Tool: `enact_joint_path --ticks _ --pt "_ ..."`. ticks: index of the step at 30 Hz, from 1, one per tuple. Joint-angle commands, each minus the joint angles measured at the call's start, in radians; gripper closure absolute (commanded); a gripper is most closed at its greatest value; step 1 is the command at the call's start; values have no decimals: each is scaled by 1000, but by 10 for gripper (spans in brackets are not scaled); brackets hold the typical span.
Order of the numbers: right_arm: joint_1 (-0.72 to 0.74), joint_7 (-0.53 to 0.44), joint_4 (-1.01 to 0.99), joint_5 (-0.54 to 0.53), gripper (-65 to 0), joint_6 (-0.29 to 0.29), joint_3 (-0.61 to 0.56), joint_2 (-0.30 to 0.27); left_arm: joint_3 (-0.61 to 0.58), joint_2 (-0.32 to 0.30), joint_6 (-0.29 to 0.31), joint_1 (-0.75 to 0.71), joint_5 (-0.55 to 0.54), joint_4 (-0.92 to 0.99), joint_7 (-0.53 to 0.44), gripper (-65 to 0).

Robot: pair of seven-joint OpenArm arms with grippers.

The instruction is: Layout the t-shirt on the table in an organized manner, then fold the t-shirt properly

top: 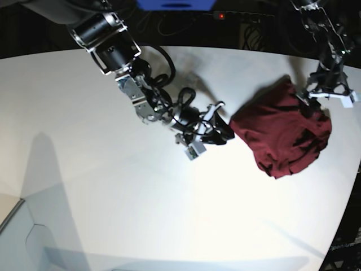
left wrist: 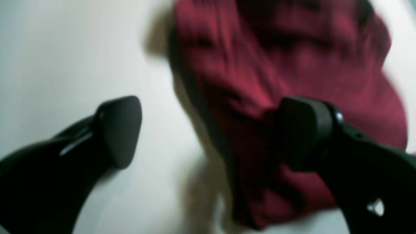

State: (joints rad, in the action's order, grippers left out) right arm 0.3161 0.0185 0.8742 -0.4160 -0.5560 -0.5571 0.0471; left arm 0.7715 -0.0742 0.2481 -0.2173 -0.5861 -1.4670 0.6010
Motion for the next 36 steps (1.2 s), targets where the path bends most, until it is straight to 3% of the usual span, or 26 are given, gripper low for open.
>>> enact_joint_path --ticks 1,8,12,15,19,23,27,29,33,36 --pt "27 -28 15 -13 -198 -8 2 9 1 -5 0 3 2 -19 1 -650" --pt "22 -28 15 -11 -198 -6 -2 15 1 49 1 -1 48 -22 4 -650" --pt "18 -25 15 -11 -198 -6 2 6 7 49 1 -41 -2 -122 4 -650" --pt "2 -30 20 -14 -198 -6 4 -45 9 41 1 -74 -61 -228 4 -650" --pt "-21 -30 21 -16 -198 -6 27 -109 6 -29 1 -81 -65 -347 6 -650" --pt "-84 -32 63 -16 -198 -8 131 -175 -1 -152 0 -31 -62 -378 6 -650" --pt "-160 -25 130 -16 -198 -9 248 -247 -88 -316 0 114 2 -263 6 -650" --pt "-206 -25 162 -16 -198 -9 296 -272 -160 -367 0 204 58 -169 6 -650" --pt "-312 -22 265 -16 -198 -9 335 -283 -280 -384 0 319 137 -22 -2 -650" --pt "-384 -22 371 -11 -198 -9 300 -258 -346 -375 0 410 196 82 -5 -650"
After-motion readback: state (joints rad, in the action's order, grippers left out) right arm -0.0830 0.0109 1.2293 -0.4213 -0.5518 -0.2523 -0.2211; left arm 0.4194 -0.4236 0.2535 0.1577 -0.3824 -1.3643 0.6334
